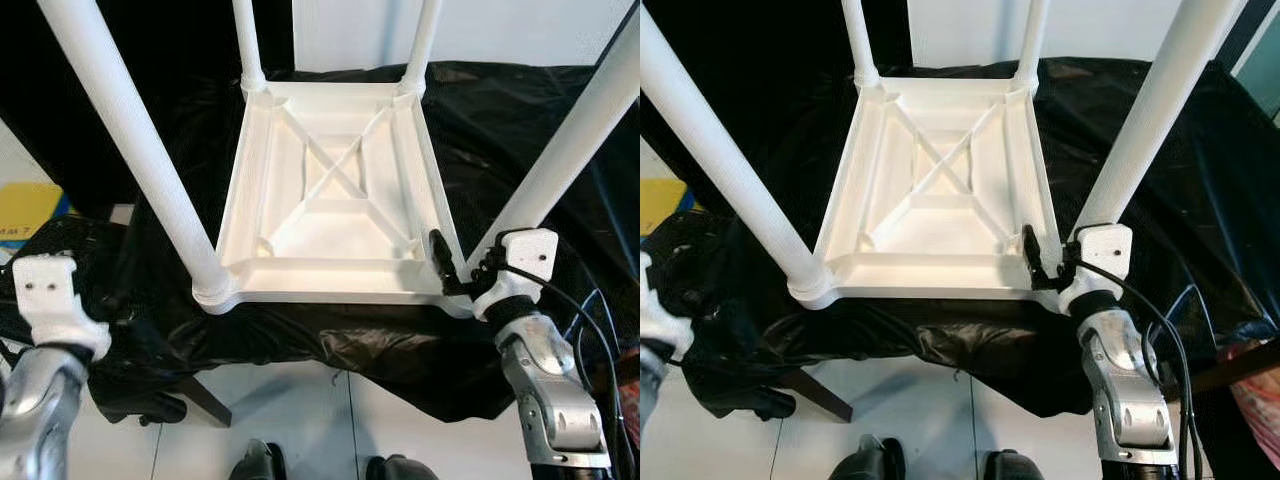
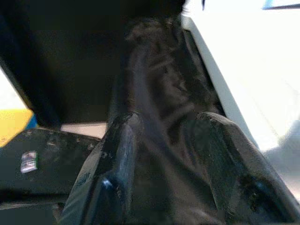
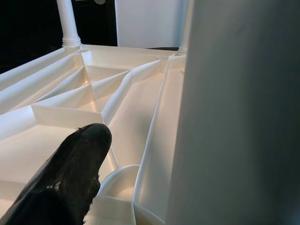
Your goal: Building children table
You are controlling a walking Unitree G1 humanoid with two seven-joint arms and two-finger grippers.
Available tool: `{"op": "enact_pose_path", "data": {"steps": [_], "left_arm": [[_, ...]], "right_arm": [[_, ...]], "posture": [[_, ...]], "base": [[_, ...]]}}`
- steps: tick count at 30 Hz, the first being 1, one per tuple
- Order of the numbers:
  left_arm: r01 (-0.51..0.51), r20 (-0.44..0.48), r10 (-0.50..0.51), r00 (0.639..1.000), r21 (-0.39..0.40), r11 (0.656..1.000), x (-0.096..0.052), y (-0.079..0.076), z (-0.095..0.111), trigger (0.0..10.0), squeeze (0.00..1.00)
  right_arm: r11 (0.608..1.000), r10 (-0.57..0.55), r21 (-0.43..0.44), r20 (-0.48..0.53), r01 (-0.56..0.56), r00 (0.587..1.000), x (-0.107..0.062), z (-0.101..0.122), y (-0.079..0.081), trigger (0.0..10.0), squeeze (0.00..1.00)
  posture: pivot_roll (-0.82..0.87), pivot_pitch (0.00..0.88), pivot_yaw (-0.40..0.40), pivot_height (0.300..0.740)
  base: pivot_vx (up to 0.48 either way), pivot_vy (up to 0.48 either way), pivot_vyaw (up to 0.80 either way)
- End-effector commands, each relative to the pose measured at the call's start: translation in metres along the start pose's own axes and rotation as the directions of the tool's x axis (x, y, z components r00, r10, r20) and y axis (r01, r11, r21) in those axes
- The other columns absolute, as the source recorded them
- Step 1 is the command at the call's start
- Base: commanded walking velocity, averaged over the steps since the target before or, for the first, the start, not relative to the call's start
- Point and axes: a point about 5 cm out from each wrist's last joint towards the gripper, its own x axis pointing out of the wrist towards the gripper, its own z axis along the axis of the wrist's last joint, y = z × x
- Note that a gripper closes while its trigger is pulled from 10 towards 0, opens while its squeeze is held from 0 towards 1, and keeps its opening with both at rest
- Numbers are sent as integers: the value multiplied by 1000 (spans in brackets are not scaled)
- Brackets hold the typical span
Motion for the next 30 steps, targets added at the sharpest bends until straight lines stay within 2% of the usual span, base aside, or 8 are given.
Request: {"op": "enact_pose_path", "data": {"steps": [1, 4, 7, 12, 18, 22, 28, 30], "left_arm": [[326, -87, -332, 939, -73, 943, -29, -25, -6, 10000, 0], [384, -114, -397, 911, -116, 916, -40, -34, -7, 10000, 0], [484, -135, -514, 847, -202, 851, -52, -55, -9, 10000, 0], [576, -114, -611, 784, -237, 783, -61, -80, -5, 10000, 0], [596, -118, -625, 771, -210, 775, -57, -100, -7, 10000, 0], [493, -94, -505, 858, -127, 861, -39, -105, -8, 10000, 0], [530, -58, -558, 828, -248, 811, -40, -122, -8, 10000, 0], [533, -44, -543, 839, -142, 834, -39, -126, -5, 10000, 0]], "right_arm": [[999, 39, 13, 2, -39, 999, 2, -2, 11, 10000, 0], [999, 41, 16, 2, -41, 999, 3, -2, 13, 10000, 0], [998, 50, 23, 1, -50, 999, 4, -4, 17, 10000, 0], [998, 62, 27, -2, -62, 998, 5, -5, 20, 10000, 0], [997, 73, 29, -7, -73, 997, 6, -7, 23, 10000, 0], [997, 72, 20, -8, -72, 997, 7, -8, 25, 10000, 0], [997, 74, 18, -6, -74, 997, 6, -9, 27, 10000, 0], [997, 73, 16, -7, -73, 997, 6, -10, 28, 10000, 0]], "posture": [[68, 147, -22, 740], [71, 148, -23, 740], [84, 149, -28, 740], [92, 152, -32, 740], [93, 156, -35, 740], [85, 156, -31, 740], [72, 150, -23, 740], [68, 152, -19, 740]], "base": [[0, 0, 0], [0, 0, 0], [0, 0, 0], [0, 0, 0], [0, 0, 0], [0, 0, 0], [0, 0, 0], [0, 0, 0]]}}
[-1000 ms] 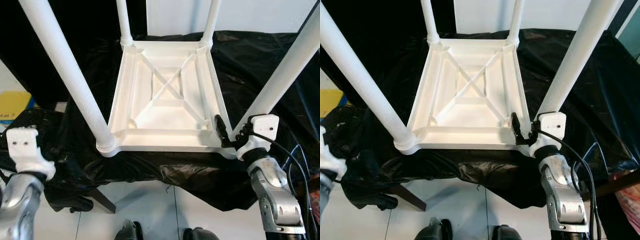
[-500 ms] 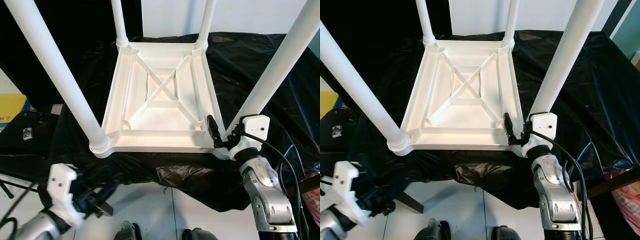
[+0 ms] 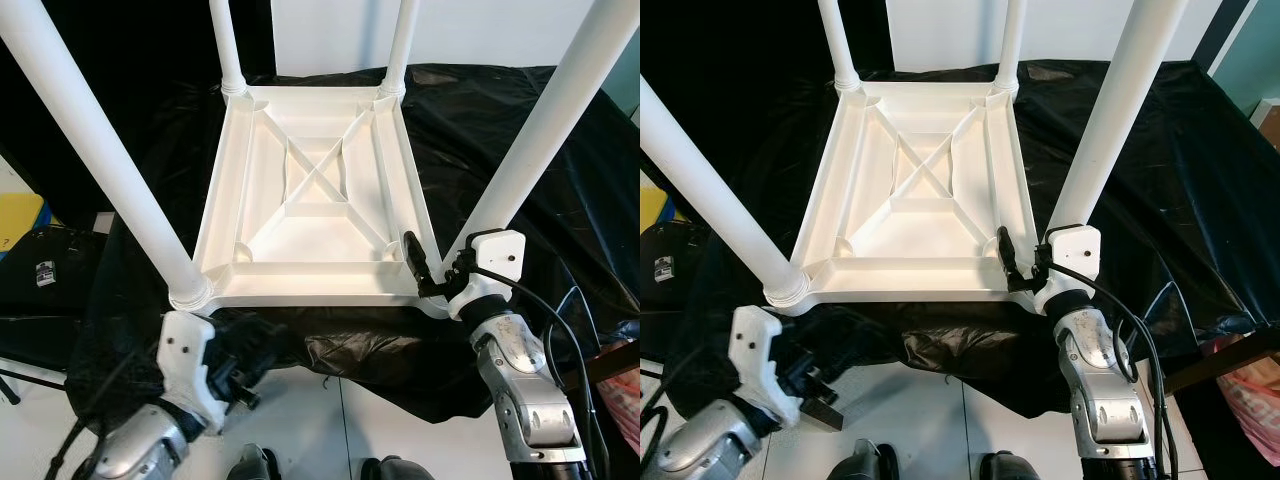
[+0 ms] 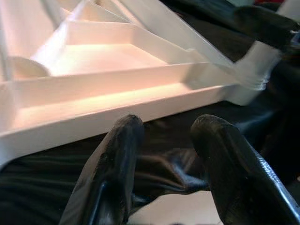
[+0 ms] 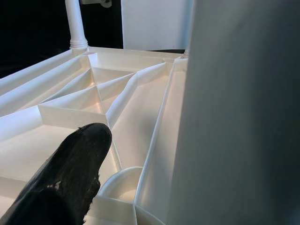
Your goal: Building children table
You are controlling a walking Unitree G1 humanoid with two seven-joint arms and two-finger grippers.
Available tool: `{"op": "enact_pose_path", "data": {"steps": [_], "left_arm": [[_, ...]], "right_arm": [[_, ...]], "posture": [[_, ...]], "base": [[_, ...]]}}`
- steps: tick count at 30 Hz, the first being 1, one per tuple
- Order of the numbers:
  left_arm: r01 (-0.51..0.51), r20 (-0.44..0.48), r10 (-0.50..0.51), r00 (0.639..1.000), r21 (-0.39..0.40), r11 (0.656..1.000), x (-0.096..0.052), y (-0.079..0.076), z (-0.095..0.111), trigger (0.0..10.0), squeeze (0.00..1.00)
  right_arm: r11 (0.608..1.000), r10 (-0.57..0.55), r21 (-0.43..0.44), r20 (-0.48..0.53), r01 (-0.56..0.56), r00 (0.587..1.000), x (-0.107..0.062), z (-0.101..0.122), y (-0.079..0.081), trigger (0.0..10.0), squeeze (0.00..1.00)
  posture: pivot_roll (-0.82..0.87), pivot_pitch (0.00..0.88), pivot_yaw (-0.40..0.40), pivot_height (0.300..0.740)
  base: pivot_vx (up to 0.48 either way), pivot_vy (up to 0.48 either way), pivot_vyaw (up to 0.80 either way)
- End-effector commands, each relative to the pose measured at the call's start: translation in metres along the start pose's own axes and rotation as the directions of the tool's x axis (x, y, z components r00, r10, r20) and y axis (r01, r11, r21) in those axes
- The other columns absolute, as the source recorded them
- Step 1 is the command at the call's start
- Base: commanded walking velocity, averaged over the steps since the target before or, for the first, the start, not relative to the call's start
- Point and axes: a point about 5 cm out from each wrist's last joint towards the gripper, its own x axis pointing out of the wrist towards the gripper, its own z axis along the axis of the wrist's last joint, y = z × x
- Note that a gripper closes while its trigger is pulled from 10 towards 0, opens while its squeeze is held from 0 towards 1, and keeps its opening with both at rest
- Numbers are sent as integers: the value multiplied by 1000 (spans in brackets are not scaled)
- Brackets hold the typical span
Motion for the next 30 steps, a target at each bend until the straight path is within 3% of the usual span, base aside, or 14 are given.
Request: {"op": "enact_pose_path", "data": {"steps": [1, 4, 6, 9, 10, 12, 17, 25, 30], "left_arm": [[-4, 2, 4, 1000, 67, 998, 0, -4, 1, 10000, 0], [-72, 46, 69, 997, 61, 996, 11, -1, 2, 10000, 0], [-191, 101, 183, 978, 80, 978, 29, 4, 6, 10000, 0], [-237, 128, 225, 966, 92, 967, 37, 6, 9, 10000, 0], [-317, 160, 303, 940, 73, 946, 54, 12, 12, 10000, 0], [-317, 160, 303, 940, 73, 946, 54, 12, 12, 10000, 0], [-363, 190, 353, 916, 19, 932, 81, 22, 17, 10000, 0], [-388, 205, 381, 902, -6, 922, 87, 29, 13, 10000, 0], [-402, 209, 396, 894, -15, 915, 89, 31, 8, 10000, 0]], "right_arm": [[1000, 24, 6, -24, -24, 999, -1, -7, 6, 10000, 0], [1000, 23, 4, -26, -23, 999, -1, -8, 7, 10000, 0], [1000, 21, 4, -27, -21, 999, 0, -9, 9, 10000, 0], [1000, 21, 4, -26, -21, 999, 0, -9, 10, 10000, 0], [1000, 20, -3, -30, -20, 999, 0, -11, 13, 10000, 0], [1000, 20, -3, -30, -20, 999, 0, -11, 13, 10000, 0], [997, -58, -47, -74, 54, 996, -4, -20, 11, 10000, 0], [994, -86, -70, -79, 81, 993, -7, -25, 10, 10000, 0], [996, -81, -32, -81, 79, 993, -13, -30, 12, 10000, 0]], "posture": [[68, 152, -19, 740], [64, 150, -18, 740], [59, 146, -18, 740], [55, 145, -17, 740], [53, 145, -18, 740], [53, 145, -18, 740], [22, 142, -7, 740], [6, 135, 2, 740], [-5, 129, 5, 740]], "base": [[0, 0, 0], [0, 0, 0], [0, 0, 0], [0, 0, 0], [0, 0, 0], [0, 0, 0], [0, 0, 0], [0, 0, 0], [0, 0, 0]]}}
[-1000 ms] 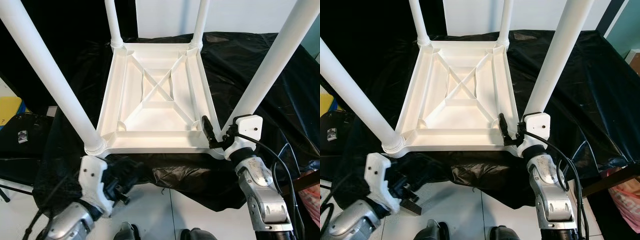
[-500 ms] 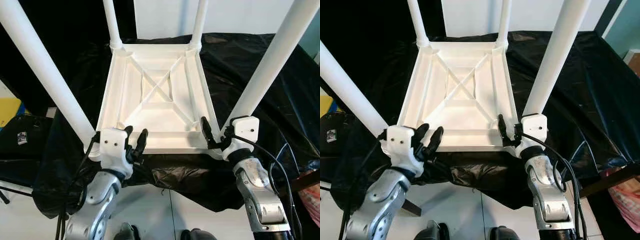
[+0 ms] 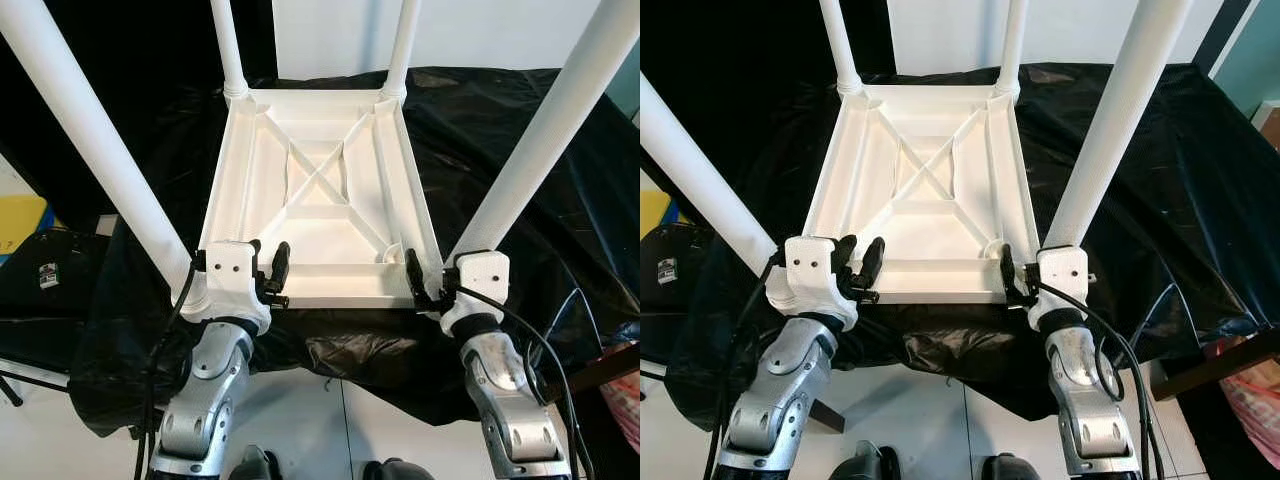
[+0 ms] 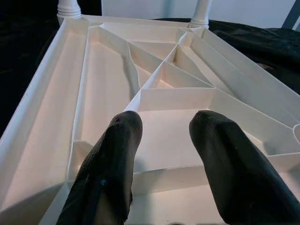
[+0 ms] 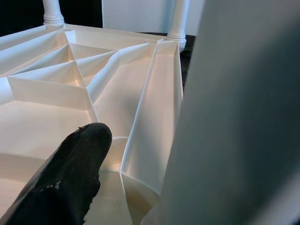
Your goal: Building children table
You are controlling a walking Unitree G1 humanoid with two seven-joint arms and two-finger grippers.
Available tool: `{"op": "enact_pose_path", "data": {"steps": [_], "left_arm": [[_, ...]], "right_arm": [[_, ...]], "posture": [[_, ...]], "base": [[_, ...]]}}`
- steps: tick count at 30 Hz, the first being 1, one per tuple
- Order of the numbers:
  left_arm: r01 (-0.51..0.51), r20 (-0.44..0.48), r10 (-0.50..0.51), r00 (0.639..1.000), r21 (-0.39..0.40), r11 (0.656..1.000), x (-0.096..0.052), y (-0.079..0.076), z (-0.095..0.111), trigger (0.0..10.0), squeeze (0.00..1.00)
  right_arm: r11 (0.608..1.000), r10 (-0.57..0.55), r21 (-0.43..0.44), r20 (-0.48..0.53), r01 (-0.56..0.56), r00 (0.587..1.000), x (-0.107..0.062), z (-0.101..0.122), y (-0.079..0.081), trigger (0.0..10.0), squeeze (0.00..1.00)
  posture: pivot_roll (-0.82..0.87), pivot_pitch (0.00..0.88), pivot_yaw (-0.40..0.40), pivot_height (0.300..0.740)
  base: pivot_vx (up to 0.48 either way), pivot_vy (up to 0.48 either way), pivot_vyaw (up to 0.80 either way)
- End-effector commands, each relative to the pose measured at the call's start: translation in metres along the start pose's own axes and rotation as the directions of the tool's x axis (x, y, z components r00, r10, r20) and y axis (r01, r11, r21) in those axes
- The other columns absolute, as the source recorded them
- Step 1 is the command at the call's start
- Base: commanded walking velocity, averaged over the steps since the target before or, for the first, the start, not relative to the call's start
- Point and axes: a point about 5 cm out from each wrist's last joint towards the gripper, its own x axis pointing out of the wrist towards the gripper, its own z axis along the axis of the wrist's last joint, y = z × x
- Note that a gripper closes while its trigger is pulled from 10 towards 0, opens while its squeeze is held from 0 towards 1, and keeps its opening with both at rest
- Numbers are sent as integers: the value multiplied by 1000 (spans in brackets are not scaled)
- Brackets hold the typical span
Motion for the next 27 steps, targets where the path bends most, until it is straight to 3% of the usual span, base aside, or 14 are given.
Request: {"op": "enact_pose_path", "data": {"steps": [1, 10, 27], "left_arm": [[-36, -3, 36, 999, 5, 999, 2, 1, -4, 10000, 0], [-1, 8, 1, 1000, 31, 1000, 10, -1, -6, 10000, 0], [-11, 0, 11, 1000, 50, 999, 12, 2, -17, 10000, 0]], "right_arm": [[1000, 24, 17, -34, -24, 999, -4, -10, 5, 10000, 0], [999, 10, 45, -32, -8, 999, -5, -12, 3, 10000, 0], [999, -5, 36, -41, 6, 999, -8, -19, -2, 10000, 0]], "posture": [[-5, 127, 5, 740], [-10, 105, 9, 740], [-17, 63, 6, 740]], "base": [[0, 0, 0], [0, 0, 0], [0, 0, 0]]}}
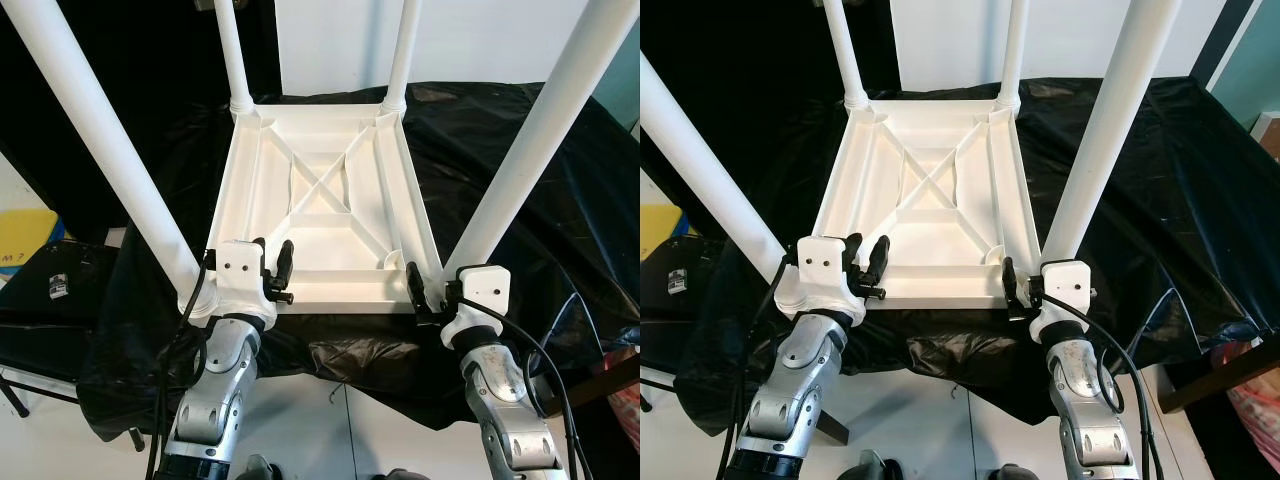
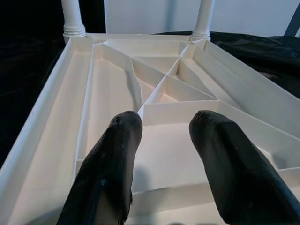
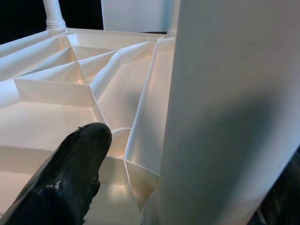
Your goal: Building children table
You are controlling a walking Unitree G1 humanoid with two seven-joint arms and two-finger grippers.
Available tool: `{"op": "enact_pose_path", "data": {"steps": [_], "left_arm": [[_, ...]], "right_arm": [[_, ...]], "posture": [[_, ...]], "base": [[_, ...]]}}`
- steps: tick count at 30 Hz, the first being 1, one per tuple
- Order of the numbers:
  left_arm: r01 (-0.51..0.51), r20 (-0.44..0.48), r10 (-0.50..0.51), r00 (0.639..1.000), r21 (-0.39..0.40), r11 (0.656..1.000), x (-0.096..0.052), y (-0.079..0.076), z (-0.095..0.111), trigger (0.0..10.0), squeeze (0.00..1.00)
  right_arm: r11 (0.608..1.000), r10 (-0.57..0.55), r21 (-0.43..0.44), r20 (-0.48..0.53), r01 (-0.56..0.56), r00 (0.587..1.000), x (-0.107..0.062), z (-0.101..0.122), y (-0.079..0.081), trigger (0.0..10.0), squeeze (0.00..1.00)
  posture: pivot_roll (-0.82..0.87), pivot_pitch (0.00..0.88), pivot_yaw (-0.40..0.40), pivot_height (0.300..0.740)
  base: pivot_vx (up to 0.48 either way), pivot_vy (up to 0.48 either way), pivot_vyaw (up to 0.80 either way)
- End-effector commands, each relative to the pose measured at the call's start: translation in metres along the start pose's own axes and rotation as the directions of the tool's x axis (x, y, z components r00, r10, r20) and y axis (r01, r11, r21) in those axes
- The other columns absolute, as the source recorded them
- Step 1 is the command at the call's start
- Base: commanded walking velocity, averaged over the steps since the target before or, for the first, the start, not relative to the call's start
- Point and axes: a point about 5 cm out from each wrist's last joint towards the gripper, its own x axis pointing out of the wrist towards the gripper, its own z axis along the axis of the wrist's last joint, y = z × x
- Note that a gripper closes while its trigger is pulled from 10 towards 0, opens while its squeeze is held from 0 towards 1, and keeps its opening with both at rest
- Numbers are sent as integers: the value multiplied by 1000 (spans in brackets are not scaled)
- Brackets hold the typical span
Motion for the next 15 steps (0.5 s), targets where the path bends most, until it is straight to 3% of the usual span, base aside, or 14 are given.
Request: {"op": "enact_pose_path", "data": {"steps": [1, 15], "left_arm": [[4, -14, -4, 1000, 12, 1000, 0, 1, -4, 10000, 0], [40, -29, -41, 999, -41, 998, -4, 2, -10, 10000, 0]], "right_arm": [[1000, 1, 1, -9, -1, 1000, -2, -4, 0, 10000, 0], [999, -32, -41, -9, 31, 999, -7, -6, -2, 10000, 0]], "posture": [[-17, 63, 6, 740], [-32, 72, 11, 740]], "base": [[0, 0, 0], [0, 0, 0]]}}
